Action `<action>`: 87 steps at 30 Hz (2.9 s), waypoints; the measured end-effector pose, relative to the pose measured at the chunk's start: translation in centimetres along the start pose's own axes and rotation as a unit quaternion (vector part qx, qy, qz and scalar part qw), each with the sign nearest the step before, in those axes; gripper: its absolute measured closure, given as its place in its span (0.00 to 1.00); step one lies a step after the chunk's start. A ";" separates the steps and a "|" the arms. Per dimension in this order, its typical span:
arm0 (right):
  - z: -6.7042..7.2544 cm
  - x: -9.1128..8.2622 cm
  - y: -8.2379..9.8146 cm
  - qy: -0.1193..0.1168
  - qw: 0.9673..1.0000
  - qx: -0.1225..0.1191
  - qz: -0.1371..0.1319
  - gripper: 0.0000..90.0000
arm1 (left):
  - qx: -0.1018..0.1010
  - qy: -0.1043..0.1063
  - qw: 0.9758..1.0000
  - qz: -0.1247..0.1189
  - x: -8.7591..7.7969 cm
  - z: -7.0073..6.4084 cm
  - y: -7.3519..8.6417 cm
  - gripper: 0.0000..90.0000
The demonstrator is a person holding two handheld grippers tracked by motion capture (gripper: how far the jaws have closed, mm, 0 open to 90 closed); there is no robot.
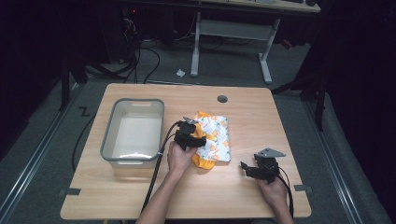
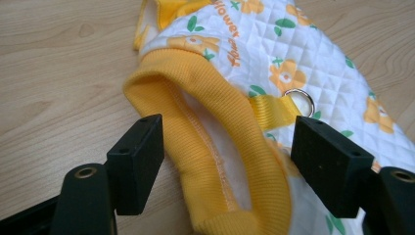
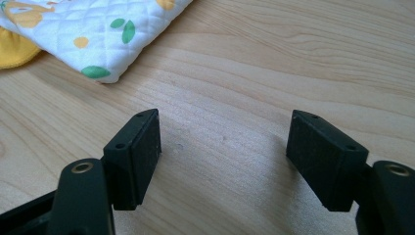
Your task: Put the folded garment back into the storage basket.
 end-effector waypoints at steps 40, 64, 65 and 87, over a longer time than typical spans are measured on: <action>0.0 0.0 0.0 0.000 1.000 0.000 0.000 0.32 | 0.032 0.007 0.999 0.025 1.9 -0.8 1.2 0.82; 0.0 0.0 0.0 0.000 1.000 0.000 0.000 0.32 | 0.041 0.051 0.997 -0.033 -2.8 -2.4 -0.5 0.85; 0.0 0.0 0.0 0.000 1.000 0.000 0.000 0.32 | 0.041 0.051 0.997 -0.033 -2.8 -2.4 -0.5 0.85; 0.0 0.0 0.0 0.000 1.000 0.000 0.000 0.32 | 0.045 0.098 0.992 -0.057 -6.6 -3.6 -1.9 0.87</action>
Point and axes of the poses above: each handheld gripper's, and its own axes: x roughly forward along the jaws, y roughly out of its underside, z roughly to its left, the point moved 6 cm from there along x, roughly forward along the jaws, and after that the axes turned 11 degrees about -x, right-handed, at the moved point
